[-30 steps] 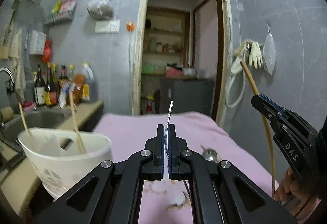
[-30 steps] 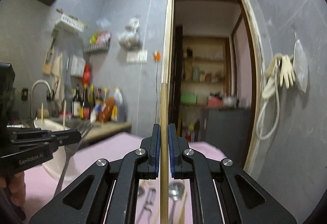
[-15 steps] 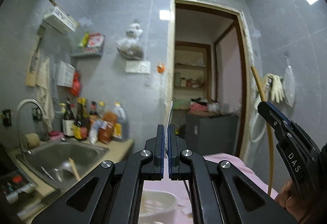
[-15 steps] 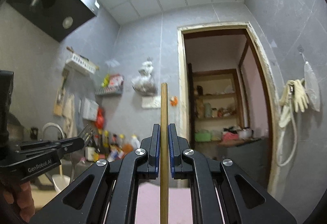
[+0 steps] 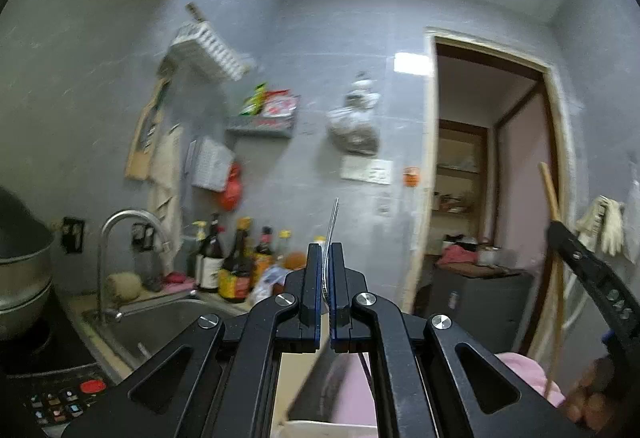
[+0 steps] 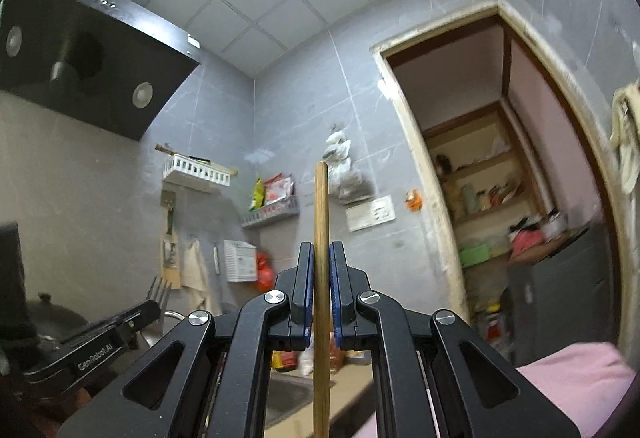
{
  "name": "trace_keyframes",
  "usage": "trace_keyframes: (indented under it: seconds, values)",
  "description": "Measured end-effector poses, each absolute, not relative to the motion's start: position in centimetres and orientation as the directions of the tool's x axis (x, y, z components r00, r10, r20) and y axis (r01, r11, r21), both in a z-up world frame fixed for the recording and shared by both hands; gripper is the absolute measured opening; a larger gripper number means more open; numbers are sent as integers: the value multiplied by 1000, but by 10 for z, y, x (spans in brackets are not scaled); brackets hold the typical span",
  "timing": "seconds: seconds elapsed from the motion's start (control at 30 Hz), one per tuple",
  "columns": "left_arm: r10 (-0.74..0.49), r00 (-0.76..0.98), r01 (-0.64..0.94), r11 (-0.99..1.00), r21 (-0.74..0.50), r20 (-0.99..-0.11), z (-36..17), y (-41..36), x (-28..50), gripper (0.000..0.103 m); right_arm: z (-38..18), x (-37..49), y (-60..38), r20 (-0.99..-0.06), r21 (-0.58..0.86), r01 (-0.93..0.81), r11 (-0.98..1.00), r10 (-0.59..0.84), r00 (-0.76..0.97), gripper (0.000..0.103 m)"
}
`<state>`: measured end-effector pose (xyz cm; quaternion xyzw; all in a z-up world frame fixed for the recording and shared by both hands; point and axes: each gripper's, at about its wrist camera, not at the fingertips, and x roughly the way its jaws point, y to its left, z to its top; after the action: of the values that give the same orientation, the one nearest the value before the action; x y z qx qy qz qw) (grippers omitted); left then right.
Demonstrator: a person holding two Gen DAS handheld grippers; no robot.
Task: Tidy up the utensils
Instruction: 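Carry the fork in the left tool while the right tool carries the chopstick toward the white caddy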
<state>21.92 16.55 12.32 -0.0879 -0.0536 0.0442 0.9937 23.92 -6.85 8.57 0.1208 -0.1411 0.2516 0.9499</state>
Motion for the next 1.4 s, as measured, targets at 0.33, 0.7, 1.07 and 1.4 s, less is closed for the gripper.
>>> trace_keyframes:
  seconds: [0.33, 0.7, 1.07, 1.4]
  values:
    - [235, 970, -222, 958, -183, 55, 88, 185, 256, 1, 63, 270, -61, 255, 215, -528, 822, 474, 843, 5]
    - [267, 963, -260, 956, -138, 30, 65, 172, 270, 1, 46, 286, -60, 224, 250, -512, 822, 465, 857, 5]
    - [273, 962, -268, 954, -131, 20, 59, 171, 273, 1, 50, 284, -57, 238, 245, -510, 825, 459, 856, 6]
    - [268, 963, -265, 955, -136, 9, 55, 172, 273, 1, 50, 287, -50, 228, 230, -502, 834, 455, 861, 6]
